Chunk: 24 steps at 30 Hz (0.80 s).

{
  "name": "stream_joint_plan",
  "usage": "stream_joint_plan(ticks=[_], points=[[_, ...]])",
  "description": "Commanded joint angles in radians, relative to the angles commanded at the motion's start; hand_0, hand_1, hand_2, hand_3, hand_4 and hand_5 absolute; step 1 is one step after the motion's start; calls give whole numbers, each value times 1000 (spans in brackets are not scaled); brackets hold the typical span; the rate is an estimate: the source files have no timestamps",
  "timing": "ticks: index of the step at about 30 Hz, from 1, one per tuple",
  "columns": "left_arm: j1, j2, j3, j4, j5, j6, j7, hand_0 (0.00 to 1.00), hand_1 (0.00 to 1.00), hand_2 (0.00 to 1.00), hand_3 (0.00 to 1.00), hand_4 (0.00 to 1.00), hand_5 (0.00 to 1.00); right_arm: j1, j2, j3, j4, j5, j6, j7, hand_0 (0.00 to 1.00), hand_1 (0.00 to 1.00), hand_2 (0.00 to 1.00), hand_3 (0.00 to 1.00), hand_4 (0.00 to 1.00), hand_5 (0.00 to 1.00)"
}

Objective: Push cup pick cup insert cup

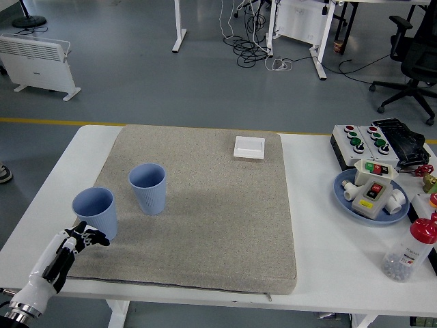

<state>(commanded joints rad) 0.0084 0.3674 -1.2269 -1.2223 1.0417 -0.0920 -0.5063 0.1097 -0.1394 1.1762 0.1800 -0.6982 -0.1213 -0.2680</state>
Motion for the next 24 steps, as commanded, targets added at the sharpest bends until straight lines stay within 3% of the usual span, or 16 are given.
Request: stream_joint_plan(ticks=[6, 24], points=[[-26, 28, 36, 22, -6, -5, 5, 613, 507, 488, 492, 580, 998, -3, 1, -2, 0, 0, 0, 0, 723, 647, 644, 574, 119, 466], [-107, 71, 82, 109, -14, -17, -4, 617, 512, 496, 505, 585, 998, -1, 4, -7, 0, 5, 0, -1, 723, 647, 644, 573, 119, 467]])
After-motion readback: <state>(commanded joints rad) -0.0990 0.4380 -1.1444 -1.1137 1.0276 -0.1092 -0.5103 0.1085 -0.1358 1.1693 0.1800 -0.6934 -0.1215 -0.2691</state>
